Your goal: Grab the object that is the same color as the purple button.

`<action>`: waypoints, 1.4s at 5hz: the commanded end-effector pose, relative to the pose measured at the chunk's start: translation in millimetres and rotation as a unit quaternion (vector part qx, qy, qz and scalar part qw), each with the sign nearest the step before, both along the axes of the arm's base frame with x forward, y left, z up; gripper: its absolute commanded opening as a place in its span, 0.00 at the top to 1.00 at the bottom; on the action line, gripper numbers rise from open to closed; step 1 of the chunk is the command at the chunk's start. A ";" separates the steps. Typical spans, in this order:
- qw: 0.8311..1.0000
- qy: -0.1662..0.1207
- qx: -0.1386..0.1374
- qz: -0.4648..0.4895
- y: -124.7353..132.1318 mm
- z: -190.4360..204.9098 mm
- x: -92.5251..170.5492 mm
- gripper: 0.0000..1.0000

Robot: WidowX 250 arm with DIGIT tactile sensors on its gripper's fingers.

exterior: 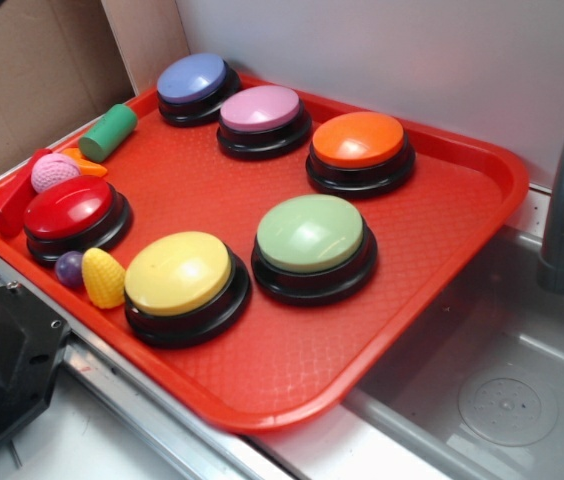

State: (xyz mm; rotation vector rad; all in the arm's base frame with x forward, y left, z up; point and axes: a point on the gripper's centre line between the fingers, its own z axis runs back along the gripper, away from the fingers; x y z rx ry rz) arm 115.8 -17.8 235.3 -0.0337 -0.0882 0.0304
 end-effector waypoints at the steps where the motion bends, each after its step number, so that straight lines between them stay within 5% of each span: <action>1: 1.000 0.000 0.000 0.000 0.0 0.0 0.0 0.00; 2: 0.998 -0.003 -0.030 0.050 7.4 -13.9 0.7 0.00; 4: 0.980 0.037 -0.025 0.196 23.5 -65.8 2.1 0.00; 7: 0.900 0.066 0.032 0.429 36.4 -127.1 -0.5 0.00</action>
